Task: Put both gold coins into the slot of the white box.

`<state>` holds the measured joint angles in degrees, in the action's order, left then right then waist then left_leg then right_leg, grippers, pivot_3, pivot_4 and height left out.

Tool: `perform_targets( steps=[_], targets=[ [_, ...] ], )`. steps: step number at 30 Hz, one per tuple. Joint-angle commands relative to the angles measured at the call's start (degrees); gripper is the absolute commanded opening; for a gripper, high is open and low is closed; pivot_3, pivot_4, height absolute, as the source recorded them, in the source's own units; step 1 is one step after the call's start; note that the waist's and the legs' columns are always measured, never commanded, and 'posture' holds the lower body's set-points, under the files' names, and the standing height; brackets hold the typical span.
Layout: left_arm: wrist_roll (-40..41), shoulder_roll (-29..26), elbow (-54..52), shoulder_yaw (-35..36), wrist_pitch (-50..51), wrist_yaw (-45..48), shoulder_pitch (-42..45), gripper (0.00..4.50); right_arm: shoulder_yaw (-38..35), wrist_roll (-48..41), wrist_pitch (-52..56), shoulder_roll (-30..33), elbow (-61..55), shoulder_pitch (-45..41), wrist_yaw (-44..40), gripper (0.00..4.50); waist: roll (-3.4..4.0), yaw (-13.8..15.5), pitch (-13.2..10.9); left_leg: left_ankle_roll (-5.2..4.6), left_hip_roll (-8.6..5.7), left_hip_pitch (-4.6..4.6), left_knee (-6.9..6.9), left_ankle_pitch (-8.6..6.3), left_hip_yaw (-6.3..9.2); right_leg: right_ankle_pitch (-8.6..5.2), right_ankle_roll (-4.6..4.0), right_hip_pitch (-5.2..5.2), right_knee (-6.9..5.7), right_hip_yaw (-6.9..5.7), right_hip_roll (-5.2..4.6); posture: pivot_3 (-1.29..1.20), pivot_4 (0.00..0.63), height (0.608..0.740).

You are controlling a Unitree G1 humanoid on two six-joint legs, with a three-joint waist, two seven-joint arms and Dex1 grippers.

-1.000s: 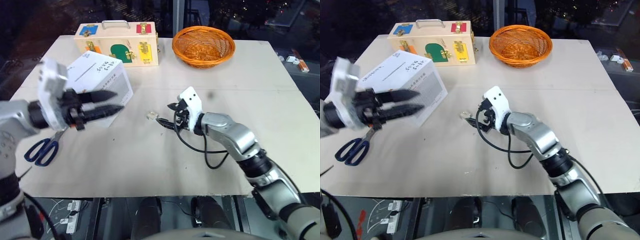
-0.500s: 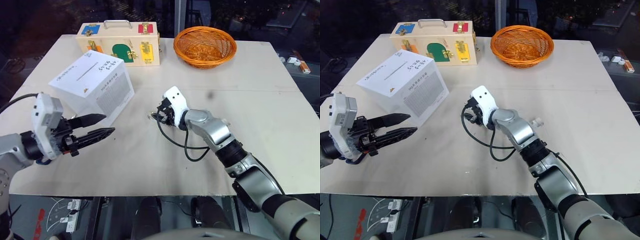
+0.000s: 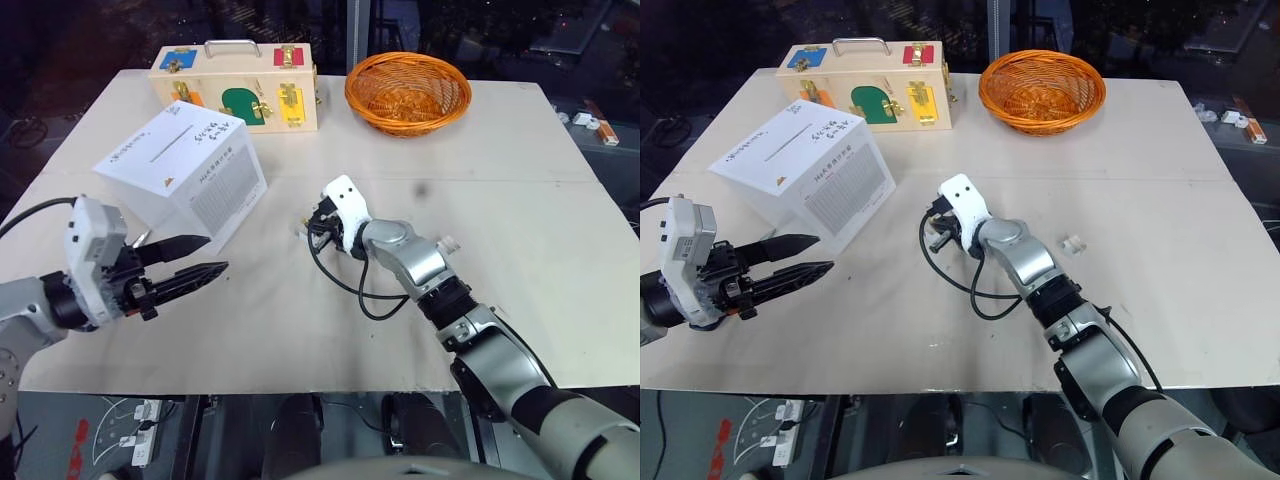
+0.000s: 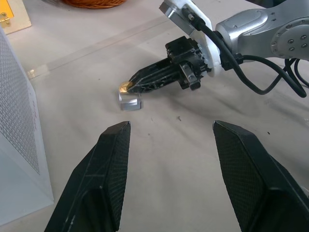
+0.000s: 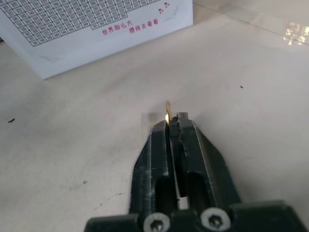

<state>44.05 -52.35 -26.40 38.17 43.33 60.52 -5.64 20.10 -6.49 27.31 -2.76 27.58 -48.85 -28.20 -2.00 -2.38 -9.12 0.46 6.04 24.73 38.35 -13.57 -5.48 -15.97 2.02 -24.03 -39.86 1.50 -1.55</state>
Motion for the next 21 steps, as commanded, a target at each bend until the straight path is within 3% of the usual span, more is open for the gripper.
perform_targets(
  steps=[1, 7, 13, 16, 19, 21],
  targets=[
    [1.06, -0.64, -1.5, 2.03, -1.21, -0.51, -0.21, 2.72, -1.1, 0.39, -0.97, -0.87, -1.5, -1.19, -1.03, 0.06, 0.0, 0.0, 0.0, 0.0, 0.0, 0.0, 0.0, 0.0, 0.0, 0.0, 0.0, 0.0, 0.0, 0.0, 0.0, 0.0, 0.15, 0.726],
    [4.13, -0.13, -1.86, 1.72, 0.84, -2.78, 0.44, 2.72, -3.63, -1.19, -0.22, -0.24, -6.26, -0.11, -2.07, 0.06, 0.01, 0.01, -0.01, -0.01, 0.0, 0.01, -0.01, -0.01, 0.0, -0.01, -0.01, -0.01, 0.0, 0.0, 0.0, 0.0, 0.15, 0.726],
    [19.2, -0.67, 0.13, -0.66, 11.95, -11.79, 9.53, 2.72, -9.05, -12.12, 6.95, 4.55, -25.78, 4.81, -10.24, 0.06, -0.01, 0.5, 0.0, -0.03, 0.0, 0.03, -0.01, -0.02, 0.09, 0.0, 0.0, 0.02, 0.02, -0.06, -0.02, 0.0, 0.15, 0.726],
    [23.71, -0.51, 1.49, -4.25, 14.27, -14.81, 15.74, 2.03, -11.4, -18.24, 13.21, 9.04, -34.97, 6.31, -13.58, 0.0, 0.0, 0.87, 0.0, -0.06, -0.03, 0.01, -0.01, -0.03, 0.13, -0.01, 0.0, 0.08, 0.04, -0.09, -0.04, 0.0, 0.15, 0.726],
    [25.72, 0.56, 3.23, -9.88, 15.02, -16.23, 23.09, 0.65, -14.39, -25.73, 20.51, 14.37, -42.98, 6.92, -16.4, 0.0, 0.01, 1.03, -0.01, -0.06, -0.04, -0.02, 0.0, -0.03, 0.16, 0.0, 0.0, 0.13, 0.02, -0.11, -0.02, 0.0, 0.15, 0.726],
    [26.71, 1.52, 4.66, -12.77, 15.41, -16.5, 27.01, 0.65, -15.34, -28.77, 23.3, 17.27, -46.4, 7.08, -17.46, 0.0, 0.03, 1.15, -0.02, -0.06, -0.04, -0.04, 0.0, -0.03, 0.18, -0.01, 0.0, 0.13, 0.02, -0.11, 0.02, 0.0, 0.15, 0.726]
  ],
)
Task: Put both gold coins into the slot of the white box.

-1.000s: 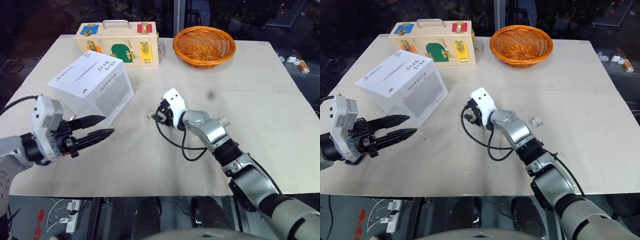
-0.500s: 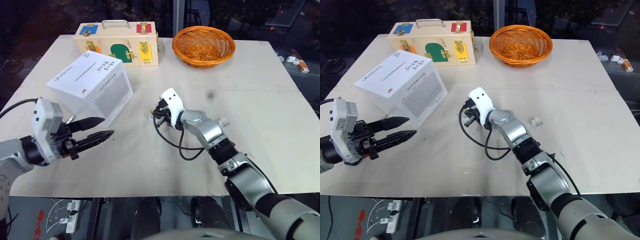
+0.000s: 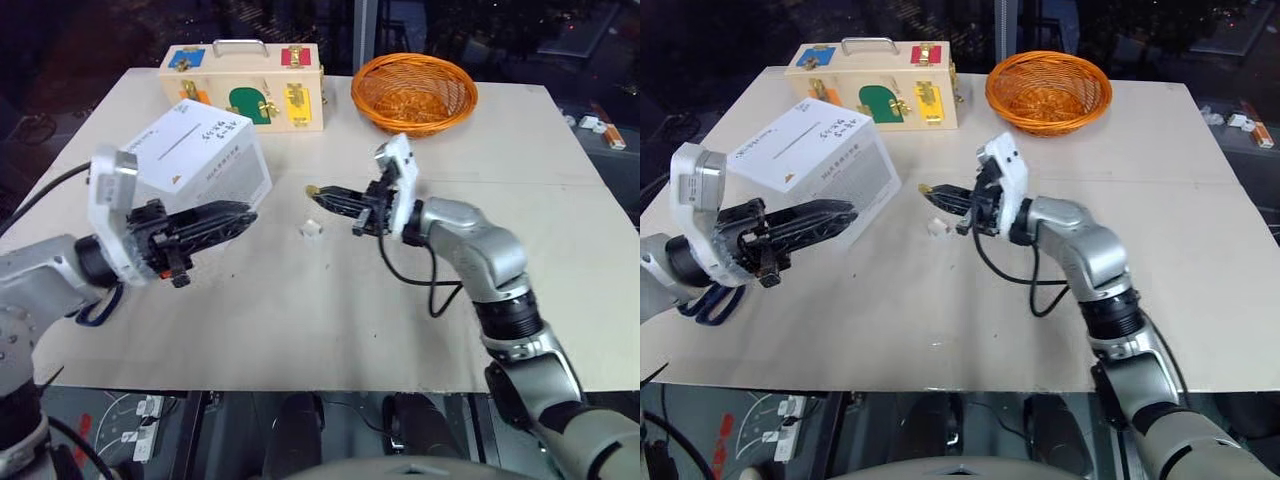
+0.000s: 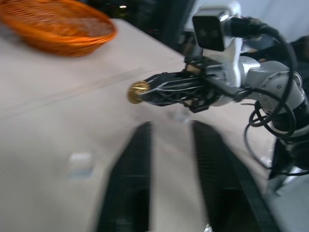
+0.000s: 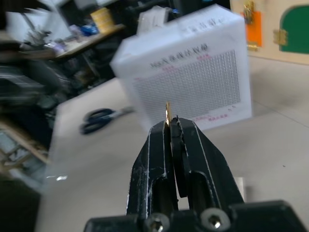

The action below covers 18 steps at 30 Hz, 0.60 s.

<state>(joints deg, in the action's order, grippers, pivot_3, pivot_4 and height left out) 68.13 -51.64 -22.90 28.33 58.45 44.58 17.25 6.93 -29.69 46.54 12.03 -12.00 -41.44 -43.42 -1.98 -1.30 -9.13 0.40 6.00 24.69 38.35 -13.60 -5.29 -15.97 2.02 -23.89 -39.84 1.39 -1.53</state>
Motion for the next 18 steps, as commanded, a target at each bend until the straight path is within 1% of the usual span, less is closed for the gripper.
perform_targets(
  steps=[1, 4, 9, 18],
  targets=[
    [2.69, 1.78, 2.28, -5.05, 0.28, -0.1, 6.82, 0.65, -2.98, -7.36, 5.61, 4.1, -8.77, -0.32, -2.58, 0.0, 0.02, 0.03, -0.01, 0.0, 0.01, 0.01, 0.0, 0.0, 0.0, 0.0, 0.0, -0.01, 0.0, 0.01, 0.02, 0.0, 0.15, 0.726],
    [1.92, 3.37, 5.21, -9.34, 0.1, 1.58, 12.25, 0.65, -4.16, -10.65, 8.06, 6.63, -11.87, -0.58, -2.1, 0.0, 0.04, 0.3, -0.03, 0.0, 0.0, 0.02, -0.01, 0.0, -0.01, -0.01, -0.01, -0.03, 0.01, 0.03, 0.05, 0.0, 0.15, 0.726],
    [-0.35, 4.29, 7.42, -14.52, -0.7, 5.97, 16.88, 0.65, -4.74, -12.88, 9.0, 8.32, -14.3, -0.77, 0.12, 0.0, 0.05, 0.37, -0.03, 0.0, 0.0, 0.03, -0.01, 0.0, -0.05, -0.01, -0.01, -0.05, 0.06, 0.09, 0.07, 0.0, 0.15, 0.726],
    [-2.4, 3.24, 8.98, -16.97, -0.35, 12.29, 18.9, 0.65, -5.22, -15.69, 8.97, 10.07, -16.36, -0.08, 2.51, 0.0, 0.05, 0.5, -0.03, 0.0, 0.0, 0.05, -0.01, 0.0, -0.06, -0.01, 0.0, -0.07, 0.07, 0.1, 0.07, 0.0, 0.15, 0.726]
  ],
)
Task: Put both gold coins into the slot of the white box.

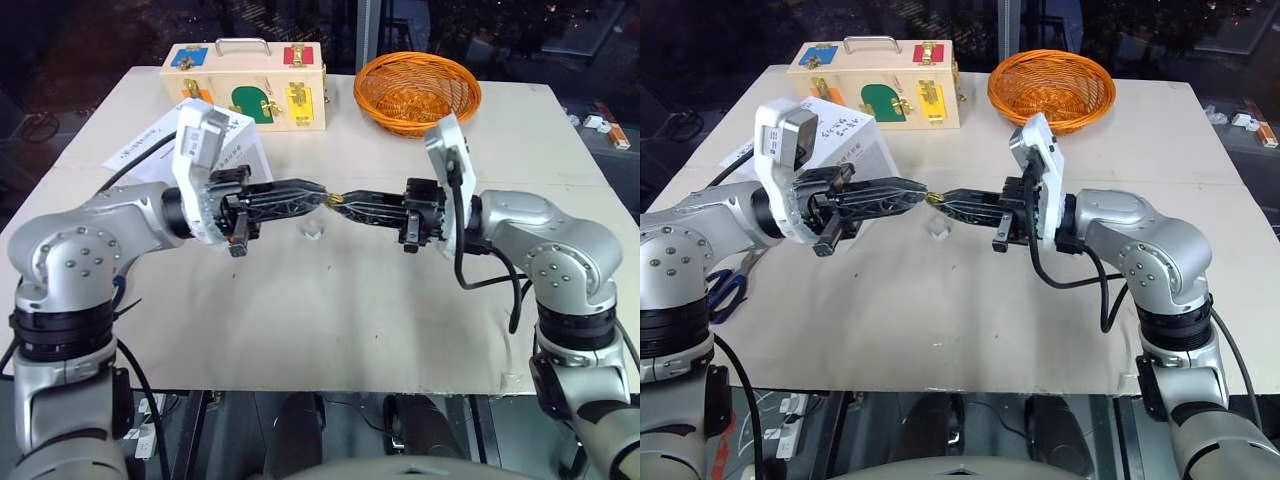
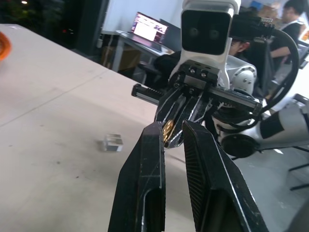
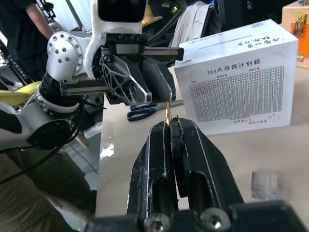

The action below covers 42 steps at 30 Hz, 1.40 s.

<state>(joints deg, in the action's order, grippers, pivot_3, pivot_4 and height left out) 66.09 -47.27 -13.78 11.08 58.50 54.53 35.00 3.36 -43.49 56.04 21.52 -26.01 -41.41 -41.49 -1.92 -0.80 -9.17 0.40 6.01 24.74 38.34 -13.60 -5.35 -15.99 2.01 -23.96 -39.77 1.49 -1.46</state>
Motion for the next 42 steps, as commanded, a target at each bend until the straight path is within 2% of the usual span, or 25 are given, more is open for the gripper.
perform_targets(
  steps=[1, 34, 36, 42],
  targets=[
    [-0.56, -1.31, -0.07, 0.13, -0.25, 2.89, 1.17, 0.65, -1.68, -2.27, -0.66, 0.75, -2.5, -0.05, 0.47, 0.0, 0.0, 0.0, 0.0, 0.0, 0.0, 0.0, 0.0, 0.0, 0.01, 0.0, 0.0, 0.0, 0.0, 0.0, 0.0, 0.0, 0.15, 0.726],
    [-7.3, -0.65, -0.97, -2.31, -4.2, 10.45, 0.04, 0.65, 0.55, -6.78, -0.74, 1.45, -2.79, -0.78, 0.77, 0.0, 0.0, 0.03, 0.0, -0.01, 0.0, 0.0, 0.0, -0.01, 0.01, -0.01, -0.01, 0.0, 0.01, 0.0, 0.0, 0.0, 0.15, 0.726],
    [-7.21, -0.45, -0.96, -2.16, -4.15, 10.49, -0.01, 0.1, 0.62, -7.02, -0.62, 1.39, -2.85, -0.79, 0.85, 0.0, 0.0, 0.03, 0.0, -0.01, 0.0, 0.01, 0.0, -0.01, 0.01, -0.01, -0.01, 0.0, 0.01, 0.0, 0.0, 0.0, 0.15, 0.726],
    [-6.89, -0.4, -0.37, -1.75, -4.16, 11.63, 0.05, 0.04, 1.5, -8.0, -0.02, 0.63, -2.9, -0.28, 1.4, 0.0, 0.0, 0.03, 0.0, -0.01, 0.0, 0.01, 0.0, -0.01, 0.02, -0.01, -0.01, 0.0, 0.01, -0.01, 0.0, 0.0, 0.15, 0.726]
  ],
)
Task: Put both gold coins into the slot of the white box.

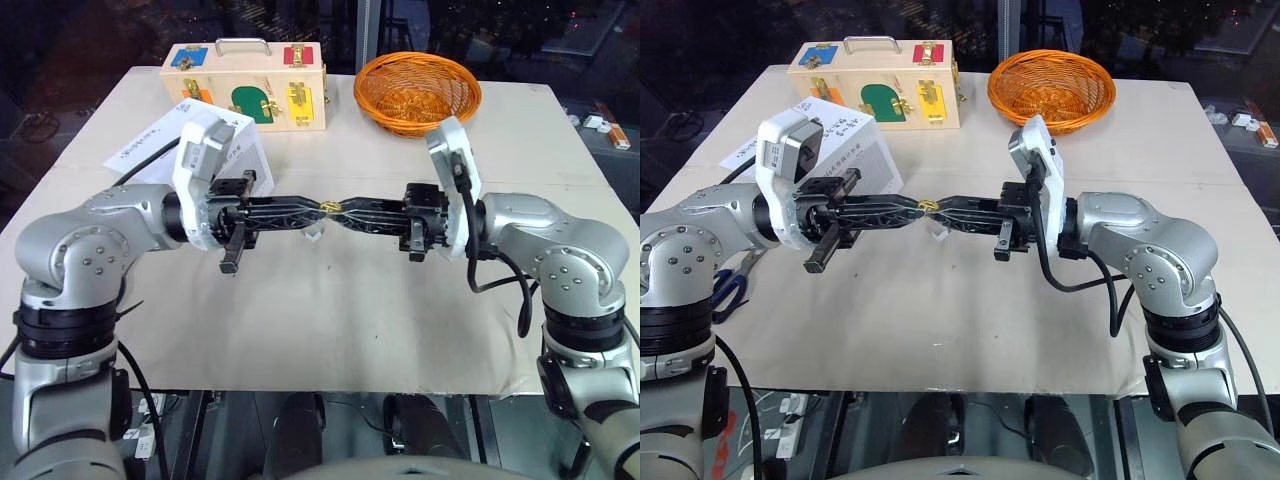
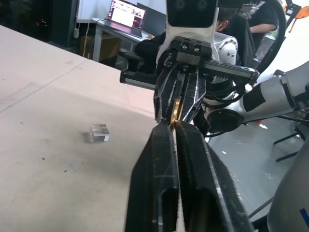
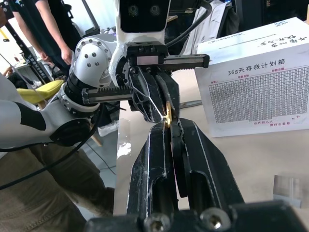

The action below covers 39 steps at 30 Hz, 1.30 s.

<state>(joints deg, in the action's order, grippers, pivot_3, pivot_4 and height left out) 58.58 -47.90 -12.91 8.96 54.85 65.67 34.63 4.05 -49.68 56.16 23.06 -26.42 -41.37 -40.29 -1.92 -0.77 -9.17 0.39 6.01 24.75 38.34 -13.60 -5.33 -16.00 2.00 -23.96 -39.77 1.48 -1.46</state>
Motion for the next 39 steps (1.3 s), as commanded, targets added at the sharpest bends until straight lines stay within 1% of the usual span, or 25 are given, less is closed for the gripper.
perform_targets(
  steps=[1, 7, 9, 11, 12, 13, 14, 15, 16, 17, 18, 20, 22, 25, 27, 29, 33, 34, 36, 39],
  targets=[
    [0.74, 0.17, -1.28, 0.51, -0.44, 0.58, 0.35, 0.04, 0.88, -2.03, -0.05, -1.05, -2.65, -0.14, 0.33, 0.0, 0.0, 0.0, 0.0, 0.0, 0.0, 0.0, 0.0, 0.0, 0.0, 0.0, 0.0, 0.0, 0.0, 0.0, 0.0, 0.0, 0.15, 0.726],
    [1.0, 0.08, -0.99, 1.41, -0.37, 0.57, -0.13, 0.04, 0.55, -3.05, -0.24, -1.6, -2.7, 0.4, 0.77, 0.0, 0.0, -0.01, 0.0, 0.0, 0.0, 0.0, 0.0, 0.0, 0.0, 0.0, 0.0, 0.0, 0.0, 0.0, 0.0, 0.0, 0.15, 0.726],
    [1.89, 0.28, -0.48, 2.3, 0.29, -0.4, 0.09, 0.0, -0.35, -3.32, -0.78, -1.68, -2.25, 0.69, 0.79, 0.6, 0.0, 0.0, 0.0, 0.0, 0.0, 0.0, 0.0, 0.0, 0.0, 0.0, 0.0, 0.0, 0.0, 0.0, 0.0, 0.0, 0.15, 0.726],
    [2.5, 0.42, -0.2, 2.88, 0.8, -1.14, 0.22, 0.0, -0.61, -3.3, -1.0, -1.54, -2.14, 0.84, 0.8, 1.33, 0.0, 0.0, 0.0, 0.0, 0.0, 0.0, 0.0, 0.0, 0.0, 0.0, 0.0, 0.0, 0.0, 0.0, 0.0, 0.0, 0.15, 0.726],
    [3.15, 0.36, 0.12, 3.73, 1.35, -2.05, 0.19, 0.0, -0.79, -2.99, -1.34, -1.41, -2.4, 1.13, 1.2, 1.93, 0.0, 0.0, 0.0, 0.0, 0.0, 0.0, 0.0, 0.0, 0.01, 0.0, 0.0, 0.0, 0.0, 0.0, 0.0, 0.0, 0.15, 0.726],
    [4.11, 0.13, 0.6, 5.09, 2.15, -3.28, 0.04, 0.0, -1.17, -2.67, -1.65, -0.92, -2.81, 1.52, 1.47, 2.36, 0.0, 0.0, 0.0, 0.0, 0.0, 0.0, 0.0, 0.0, 0.01, 0.0, 0.0, 0.0, 0.0, 0.0, 0.0, 0.0, 0.15, 0.726],
    [5.03, -0.23, 0.89, 6.34, 2.94, -4.3, -0.18, 0.0, -1.48, -2.47, -1.87, -0.5, -3.17, 1.84, 1.74, 2.89, 0.0, 0.0, 0.0, 0.0, 0.0, 0.01, 0.0, 0.0, 0.01, 0.0, 0.0, 0.0, 0.0, 0.0, 0.0, 0.0, 0.15, 0.726],
    [5.83, -0.57, 1.1, 7.55, 3.65, -5.45, -0.34, 0.0, -1.77, -1.99, -2.25, 0.05, -3.56, 2.12, 2.02, 3.22, 0.0, -0.01, 0.0, 0.0, 0.0, 0.0, 0.0, 0.0, 0.01, 0.0, 0.0, 0.0, 0.01, 0.0, 0.0, 0.0, 0.15, 0.726],
    [6.74, -0.92, 1.4, 8.97, 4.44, -6.86, -0.4, 0.0, -2.09, -1.07, -2.9, 0.72, -4.01, 2.35, 2.49, 3.77, -0.01, -0.02, 0.0, 0.0, 0.0, 0.01, 0.0, 0.0, 0.02, 0.0, 0.0, 0.0, 0.01, 0.0, 0.0, 0.0, 0.15, 0.726],
    [7.58, -1.32, 1.86, 10.53, 5.2, -8.51, -0.47, 0.0, -2.36, 0.04, -3.8, 1.55, -4.53, 2.66, 2.82, 4.2, 0.0, -0.05, -0.01, 0.0, 0.0, 0.01, 0.0, 0.0, 0.02, 0.0, 0.0, 0.0, 0.01, 0.0, 0.0, 0.0, 0.15, 0.726],
    [8.04, -1.66, 2.4, 12.04, 5.63, -10.19, -0.49, 0.0, -2.52, 1.4, -4.89, 2.48, -5.11, 2.98, 3.09, 4.47, 0.0, -0.05, -0.01, 0.0, 0.0, 0.01, 0.0, 0.0, 0.01, 0.0, 0.01, 0.0, 0.01, 0.0, -0.01, 0.0, 0.15, 0.726],
    [7.52, -2.12, 4.29, 15.13, 5.39, -14.71, 0.17, 0.0, -2.69, 3.95, -7.15, 4.86, -6.36, 3.81, 2.8, 4.47, 0.0, -0.01, -0.01, 0.0, 0.0, 0.0, 0.0, 0.0, 0.02, -0.01, 0.01, 0.0, 0.01, -0.01, -0.01, 0.0, 0.15, 0.726],
    [5.36, -3.05, 6.71, 17.33, 4.22, -18.7, 1.33, 0.0, -3.09, 5.36, -9.1, 7.03, -7.75, 4.44, 1.92, 4.47, 0.0, 0.01, -0.01, 0.0, 0.0, 0.0, 0.0, 0.0, 0.03, -0.01, 0.01, 0.0, 0.01, -0.01, -0.01, 0.0, 0.15, 0.726],
    [-0.74, -6.94, 12.46, 18.02, 2.41, -23.14, 3.49, 0.0, -4.67, 6.25, -11.62, 9.05, -9.23, 3.97, 1.85, 4.47, -0.01, -0.01, -0.02, 0.0, 0.0, 0.0, 0.0, 0.0, 0.03, -0.01, 0.01, 0.0, 0.02, -0.02, 0.0, 0.0, 0.15, 0.726],
    [-3.91, -9.91, 17.46, 16.8, 2.04, -23.19, 5.52, 0.0, -5.24, 6.43, -12.23, 9.57, -9.21, 3.18, 2.06, 4.47, -0.01, -0.09, -0.02, 0.0, 0.0, -0.01, -0.01, 0.0, 0.02, -0.01, 0.01, -0.01, 0.02, -0.02, 0.0, 0.0, 0.15, 0.726],
    [-5.76, -12.01, 23.98, 15.56, 3.07, -22.76, 9.33, 0.0, -5.53, 6.22, -12.61, 9.76, -9.04, 2.47, 2.08, 4.47, -0.03, 0.01, -0.03, 0.0, 0.0, -0.02, -0.03, 0.0, 0.0, -0.01, 0.01, -0.02, 0.03, -0.02, 0.0, 0.0, 0.15, 0.726],
    [-12.85, -16.22, 36.24, 9.71, 3.93, -20.43, 17.07, 0.0, -5.25, 8.5, -15.16, 11.06, -8.87, 1.47, 1.16, 4.47, -0.02, 0.23, -0.03, 0.0, -0.01, 0.02, -0.03, 0.0, -0.01, -0.02, 0.0, -0.03, 0.06, -0.05, 0.0, 0.0, 0.15, 0.726],
    [-13.74, -16.69, 38.03, 8.64, 4.12, -18.98, 18.24, 0.0, -5.26, 8.89, -15.72, 11.04, -8.74, 1.25, 1.28, 4.47, -0.02, 0.22, -0.03, 0.0, -0.01, 0.02, -0.03, 0.0, -0.04, -0.02, 0.0, -0.03, 0.06, -0.04, -0.02, 0.0, 0.15, 0.726],
    [-17.8, -18.13, 39.98, 4.59, 0.88, -14.02, 18.71, 0.0, -5.96, 8.86, -16.18, 11.67, -8.84, 1.33, 0.99, 4.47, -0.02, 0.21, -0.03, 0.0, -0.01, 0.04, -0.03, 0.0, -0.05, -0.02, -0.01, -0.05, 0.08, -0.04, -0.02, 0.0, 0.15, 0.726],
    [-23.3, -18.89, 42.79, -0.35, -2.49, -9.35, 19.86, 0.0, -6.5, 8.94, -16.5, 12.5, -9.18, 2.06, 0.99, 4.47, -0.03, 0.28, -0.04, 0.0, -0.01, 0.07, -0.03, 0.0, -0.06, -0.06, -0.08, -0.1, 0.04, -0.05, -0.02, 0.0, 0.15, 0.726]
  ],
)
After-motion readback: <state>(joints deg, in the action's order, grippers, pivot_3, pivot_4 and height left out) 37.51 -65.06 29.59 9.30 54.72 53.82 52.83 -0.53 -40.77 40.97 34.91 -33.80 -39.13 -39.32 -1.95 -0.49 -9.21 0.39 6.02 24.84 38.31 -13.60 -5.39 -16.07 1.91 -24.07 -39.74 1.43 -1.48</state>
